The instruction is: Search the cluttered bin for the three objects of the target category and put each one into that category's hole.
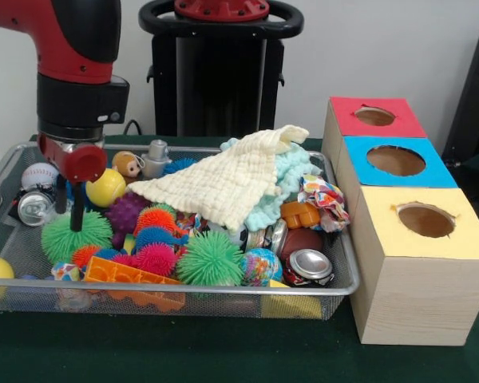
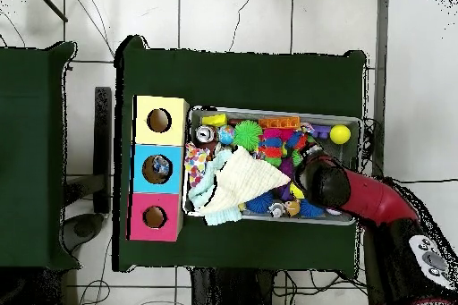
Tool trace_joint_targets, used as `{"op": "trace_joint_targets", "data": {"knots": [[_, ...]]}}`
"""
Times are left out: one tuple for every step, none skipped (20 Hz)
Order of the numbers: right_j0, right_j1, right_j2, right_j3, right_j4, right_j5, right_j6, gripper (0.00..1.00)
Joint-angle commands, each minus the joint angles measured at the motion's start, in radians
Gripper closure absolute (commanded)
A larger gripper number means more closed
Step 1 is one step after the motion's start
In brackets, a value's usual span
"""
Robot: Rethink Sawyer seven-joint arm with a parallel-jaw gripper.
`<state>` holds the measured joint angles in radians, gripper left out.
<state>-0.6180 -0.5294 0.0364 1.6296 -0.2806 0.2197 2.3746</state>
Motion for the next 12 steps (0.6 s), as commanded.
{"op": "trace_joint_targets", "data": {"knots": [[-0.012,0.084,0.046,0.073,-0.073,0.007,-0.030,0.00],[-0.010,0.098,0.045,0.068,-0.075,0.001,-0.029,0.00],[-0.009,0.104,0.047,0.066,-0.074,-0.001,-0.028,0.00],[-0.007,0.107,0.046,0.065,-0.074,-0.006,-0.026,0.00],[-0.006,0.109,0.046,0.064,-0.074,-0.011,-0.024,0.00],[-0.007,0.106,0.047,0.068,-0.074,-0.012,-0.023,0.00],[-0.007,0.103,0.049,0.071,-0.074,-0.014,-0.021,0.00],[-0.005,0.097,0.048,0.075,-0.075,-0.017,-0.017,0.00],[-0.001,0.090,0.045,0.080,-0.077,-0.025,-0.012,0.00],[0.002,0.089,0.041,0.078,-0.081,-0.037,-0.007,0.00],[0.011,0.087,0.031,0.075,-0.091,-0.058,-0.003,0.00],[0.010,0.086,0.031,0.076,-0.099,-0.069,-0.004,0.00]]}}
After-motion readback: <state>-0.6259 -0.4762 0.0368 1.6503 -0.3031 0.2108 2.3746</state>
